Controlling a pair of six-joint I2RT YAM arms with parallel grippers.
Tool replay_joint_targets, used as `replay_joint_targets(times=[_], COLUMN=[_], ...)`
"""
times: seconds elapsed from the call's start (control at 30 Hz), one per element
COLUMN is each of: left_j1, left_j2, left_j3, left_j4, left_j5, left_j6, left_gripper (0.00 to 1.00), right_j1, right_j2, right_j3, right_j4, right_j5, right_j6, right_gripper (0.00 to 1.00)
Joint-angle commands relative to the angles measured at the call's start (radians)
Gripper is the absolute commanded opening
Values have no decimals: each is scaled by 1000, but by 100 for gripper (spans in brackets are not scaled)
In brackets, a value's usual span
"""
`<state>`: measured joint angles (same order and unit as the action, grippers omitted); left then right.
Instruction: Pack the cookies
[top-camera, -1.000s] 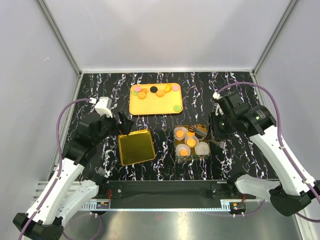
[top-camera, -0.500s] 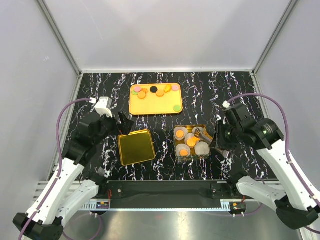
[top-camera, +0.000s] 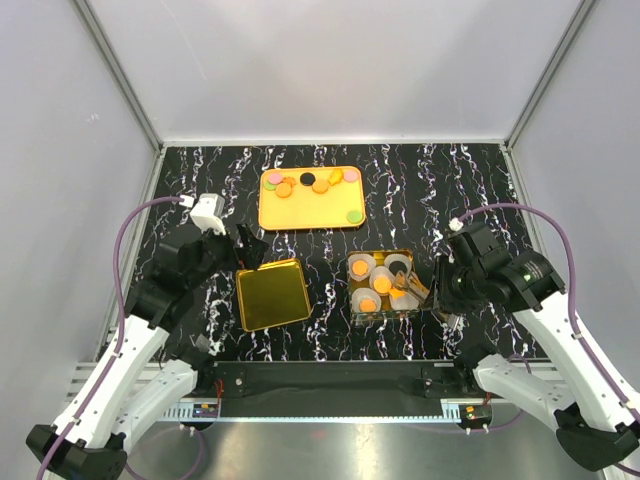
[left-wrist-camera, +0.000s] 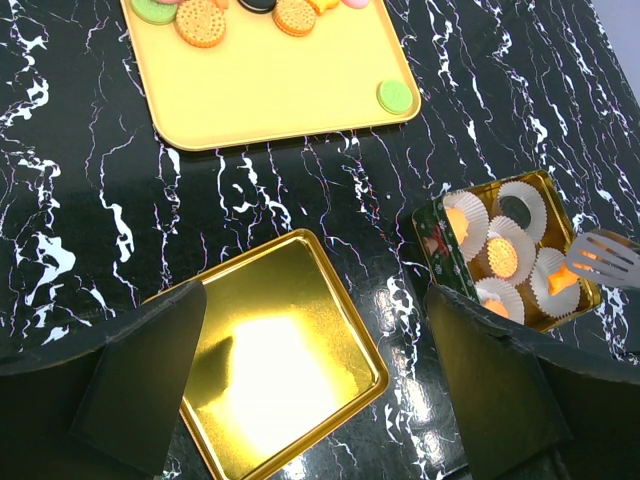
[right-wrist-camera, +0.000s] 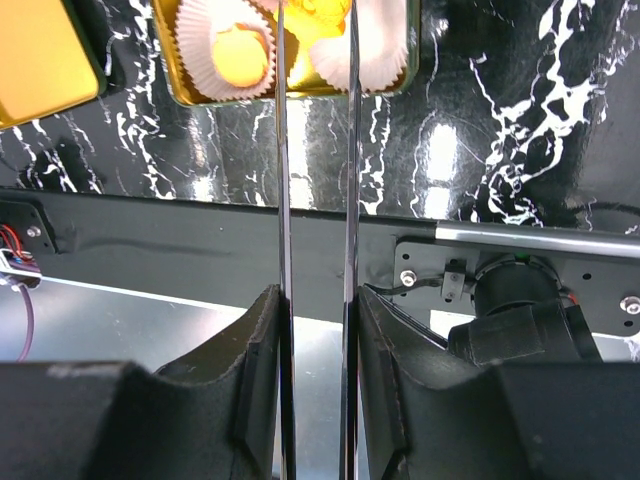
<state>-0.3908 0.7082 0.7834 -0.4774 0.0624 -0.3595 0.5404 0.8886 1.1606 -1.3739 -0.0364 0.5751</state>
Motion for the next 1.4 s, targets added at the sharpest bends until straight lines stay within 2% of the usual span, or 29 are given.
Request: replay_joint_targets(times=[0.0,0.3,0.93,1.37], left_j1=[6,6,6,6], left_j2=[-3,-1,-4,-1], left_j3=[5,5,5,5], left_j4=[40,42,39,39], left_j5=[14,14,8,7], left_j6=[-1,-2,-1,-1], left_gripper=[99,99,99,99], right_j1=[-2,-2,0,-2], right_j2=[-23,-39,-34,-25], right_j3=[-18,-68,-84,-42], right_j4=[-180,-182,-165,-159], right_j5=[26,30,30,29], right_j6=[23,23,12,2], right_gripper=[31,31,48,51])
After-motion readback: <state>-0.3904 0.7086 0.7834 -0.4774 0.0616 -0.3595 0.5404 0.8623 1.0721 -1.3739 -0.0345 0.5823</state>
